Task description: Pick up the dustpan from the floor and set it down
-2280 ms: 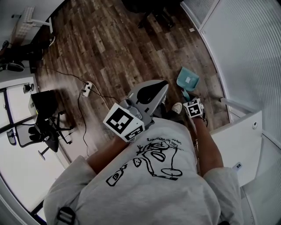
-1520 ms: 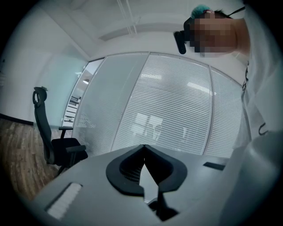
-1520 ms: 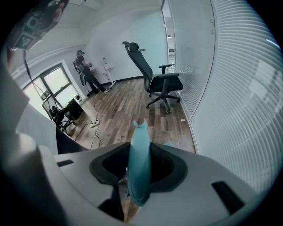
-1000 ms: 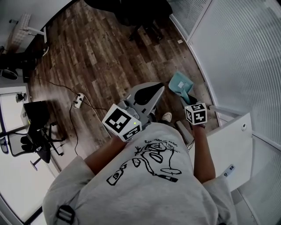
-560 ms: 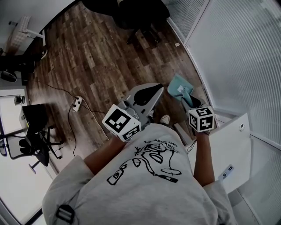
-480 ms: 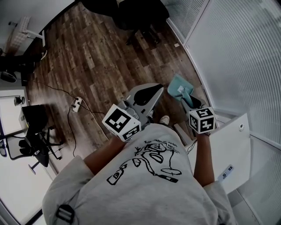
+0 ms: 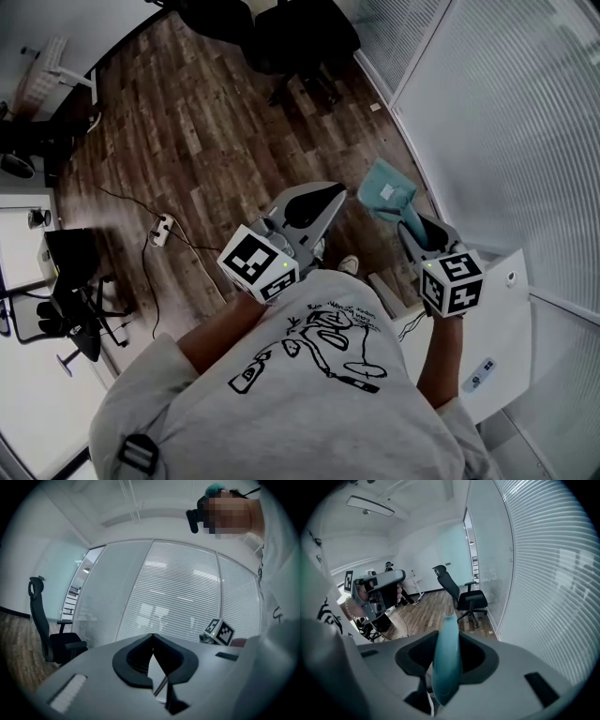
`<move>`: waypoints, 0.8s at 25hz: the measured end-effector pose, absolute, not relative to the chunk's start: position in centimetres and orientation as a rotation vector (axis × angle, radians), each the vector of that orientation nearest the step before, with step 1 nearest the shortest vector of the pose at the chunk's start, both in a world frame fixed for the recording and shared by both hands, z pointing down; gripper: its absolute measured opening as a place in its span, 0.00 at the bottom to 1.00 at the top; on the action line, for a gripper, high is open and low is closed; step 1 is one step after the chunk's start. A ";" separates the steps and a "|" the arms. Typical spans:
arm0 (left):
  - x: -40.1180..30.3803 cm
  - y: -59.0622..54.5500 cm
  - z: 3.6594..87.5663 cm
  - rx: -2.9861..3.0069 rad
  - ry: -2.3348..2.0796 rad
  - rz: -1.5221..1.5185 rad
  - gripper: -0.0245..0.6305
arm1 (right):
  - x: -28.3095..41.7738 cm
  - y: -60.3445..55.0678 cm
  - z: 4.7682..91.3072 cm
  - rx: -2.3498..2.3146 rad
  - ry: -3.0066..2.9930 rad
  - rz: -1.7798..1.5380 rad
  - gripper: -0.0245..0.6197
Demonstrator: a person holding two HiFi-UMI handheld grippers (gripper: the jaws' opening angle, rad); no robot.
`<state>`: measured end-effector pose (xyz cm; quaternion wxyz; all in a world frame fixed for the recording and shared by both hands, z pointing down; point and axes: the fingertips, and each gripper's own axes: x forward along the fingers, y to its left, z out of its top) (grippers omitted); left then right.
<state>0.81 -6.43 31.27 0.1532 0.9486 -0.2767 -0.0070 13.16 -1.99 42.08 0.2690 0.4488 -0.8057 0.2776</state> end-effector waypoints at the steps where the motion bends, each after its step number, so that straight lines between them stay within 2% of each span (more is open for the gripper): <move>1: 0.8 -6.5 31.2 2.720 -0.792 -0.021 0.04 | 13.2 -1.9 41.5 1.209 -2.174 0.742 0.23; 9: 1.3 -6.5 31.1 2.729 -0.774 -0.022 0.04 | 12.5 -1.5 37.6 1.186 -2.216 0.719 0.23; 20: 1.6 -7.2 31.6 2.717 -0.778 -0.028 0.04 | 12.2 -1.6 36.5 1.142 -2.236 0.701 0.23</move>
